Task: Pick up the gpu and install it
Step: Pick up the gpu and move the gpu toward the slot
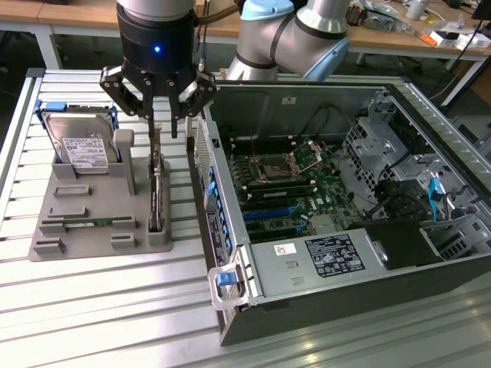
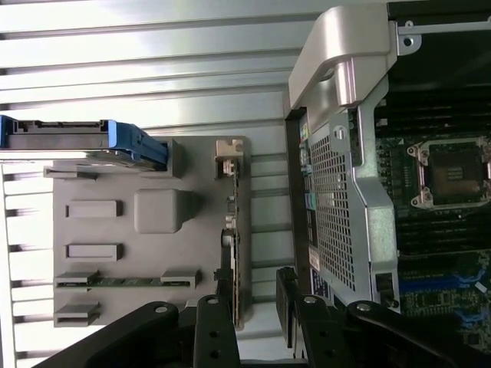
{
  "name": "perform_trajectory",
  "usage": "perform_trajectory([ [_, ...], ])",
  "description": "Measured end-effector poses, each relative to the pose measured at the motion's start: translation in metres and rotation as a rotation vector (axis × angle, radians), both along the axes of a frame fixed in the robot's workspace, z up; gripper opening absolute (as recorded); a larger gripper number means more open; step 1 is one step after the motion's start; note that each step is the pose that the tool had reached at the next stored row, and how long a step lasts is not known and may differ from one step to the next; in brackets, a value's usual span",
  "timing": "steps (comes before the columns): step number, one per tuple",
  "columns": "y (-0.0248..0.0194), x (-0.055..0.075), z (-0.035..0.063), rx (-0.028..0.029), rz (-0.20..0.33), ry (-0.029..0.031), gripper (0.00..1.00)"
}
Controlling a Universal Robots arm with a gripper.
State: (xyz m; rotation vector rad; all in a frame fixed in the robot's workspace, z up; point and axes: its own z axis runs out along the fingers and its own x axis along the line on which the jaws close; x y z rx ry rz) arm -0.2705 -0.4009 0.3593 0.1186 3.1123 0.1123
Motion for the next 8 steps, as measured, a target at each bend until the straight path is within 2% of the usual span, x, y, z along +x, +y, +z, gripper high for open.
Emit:
perform_trajectory([
  [8, -0.0005, 0.0, -0.0045, 0.0029, 0.0, 0.0, 0.36],
])
